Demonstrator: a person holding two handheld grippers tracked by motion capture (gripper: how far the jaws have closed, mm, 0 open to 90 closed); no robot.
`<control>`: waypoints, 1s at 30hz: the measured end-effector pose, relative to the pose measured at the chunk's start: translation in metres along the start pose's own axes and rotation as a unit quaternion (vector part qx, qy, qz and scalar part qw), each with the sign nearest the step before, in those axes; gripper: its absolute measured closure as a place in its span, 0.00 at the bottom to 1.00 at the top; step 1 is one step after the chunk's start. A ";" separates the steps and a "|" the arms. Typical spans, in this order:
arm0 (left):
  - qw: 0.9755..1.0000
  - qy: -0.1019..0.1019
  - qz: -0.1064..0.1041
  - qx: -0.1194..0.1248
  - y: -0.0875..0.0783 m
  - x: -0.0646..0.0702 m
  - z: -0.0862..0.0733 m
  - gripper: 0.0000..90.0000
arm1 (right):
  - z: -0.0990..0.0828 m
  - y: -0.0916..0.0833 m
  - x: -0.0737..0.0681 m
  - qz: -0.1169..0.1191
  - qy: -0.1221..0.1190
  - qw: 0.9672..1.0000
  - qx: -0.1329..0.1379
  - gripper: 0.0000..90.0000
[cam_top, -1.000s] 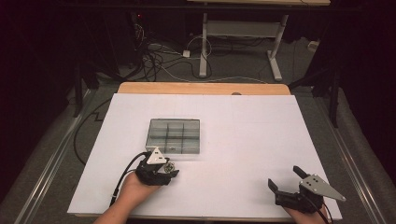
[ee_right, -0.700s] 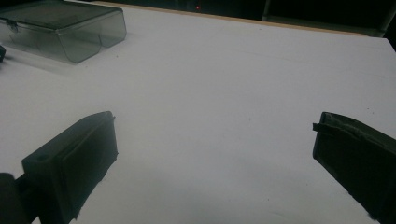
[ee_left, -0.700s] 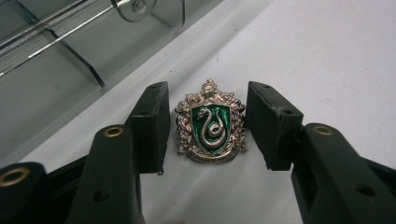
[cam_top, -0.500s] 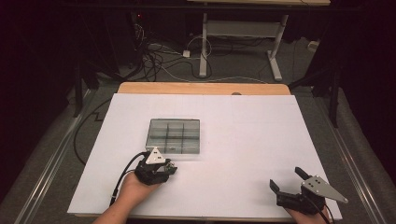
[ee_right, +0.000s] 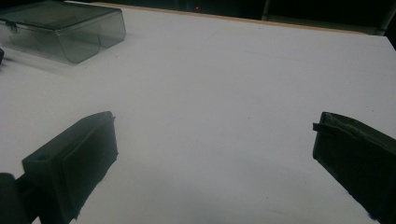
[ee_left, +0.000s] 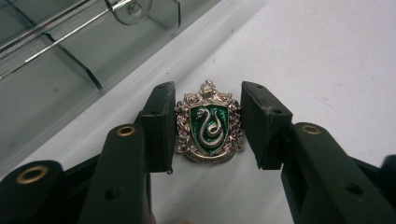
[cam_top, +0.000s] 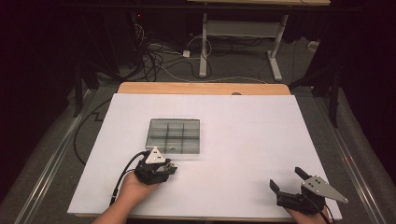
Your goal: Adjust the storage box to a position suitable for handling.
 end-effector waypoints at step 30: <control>0.999 -0.030 0.012 -0.005 -0.053 -0.004 -0.041 0.61 | 0.025 0.057 -0.033 0.060 -0.013 0.998 0.008 0.01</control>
Point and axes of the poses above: each handheld gripper's, and its own axes: y roughly forward along the jaws, z roughly out of its top, x roughly to its right, the point moved 5 cm from there along y, roughly forward along the jaws, and after that the axes turned 5 degrees about x, right-handed, at the moved point
